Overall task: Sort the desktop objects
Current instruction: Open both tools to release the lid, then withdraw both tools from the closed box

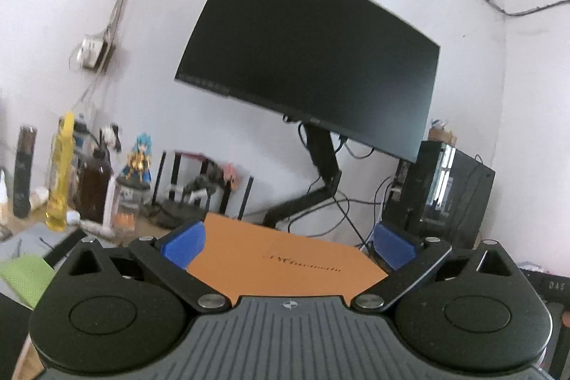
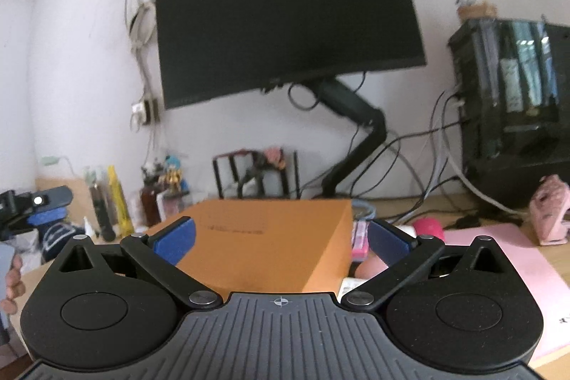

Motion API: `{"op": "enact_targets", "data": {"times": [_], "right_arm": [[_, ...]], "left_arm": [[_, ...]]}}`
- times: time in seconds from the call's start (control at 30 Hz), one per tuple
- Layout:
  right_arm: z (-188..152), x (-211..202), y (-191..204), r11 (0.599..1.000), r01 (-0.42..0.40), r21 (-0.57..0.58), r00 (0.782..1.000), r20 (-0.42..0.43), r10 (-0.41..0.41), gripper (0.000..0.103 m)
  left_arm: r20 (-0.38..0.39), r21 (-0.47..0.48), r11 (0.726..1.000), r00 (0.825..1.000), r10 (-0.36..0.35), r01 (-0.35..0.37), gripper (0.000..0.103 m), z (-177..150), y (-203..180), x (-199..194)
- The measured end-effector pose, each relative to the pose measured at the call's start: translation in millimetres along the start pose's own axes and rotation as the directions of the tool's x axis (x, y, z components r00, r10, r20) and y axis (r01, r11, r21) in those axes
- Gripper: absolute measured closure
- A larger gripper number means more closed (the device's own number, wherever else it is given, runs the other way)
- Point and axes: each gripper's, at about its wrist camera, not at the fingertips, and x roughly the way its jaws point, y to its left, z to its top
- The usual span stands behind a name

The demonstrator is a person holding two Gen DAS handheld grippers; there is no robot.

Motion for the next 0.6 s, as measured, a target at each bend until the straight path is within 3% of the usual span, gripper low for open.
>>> {"op": "enact_targets", "data": {"times": [0.23,0.33,0.43,0.6], "right_arm": [[-16,-23,1,0.997,0.075,0.006,0.995,0.058,-0.075,0.000],[-24,-28,2,0.992,0.124,-0.011,0.991,0.061,-0.123,0.000],[-31,-32,2,0.984,0.175,-0.020,0.983,0.059,-0.173,0.000],[-43,-37,6,0.980,0.196,-0.022,0.981,0.014,-0.196,0.000]], "left_arm": [[0.046,0.128,0.991,0.999,0.022,-0.028,0.000,-9,-28,-18],[0.007,0.119,0.993,1.000,-0.007,0.006,0.000,-14,-30,-17],[-0.011,0.144,0.989,1.000,0.015,-0.013,0.000,-20,-34,-16],[-0.107,0.174,0.984,0.992,0.065,-0.045,0.000,-30,-36,-6]]}}
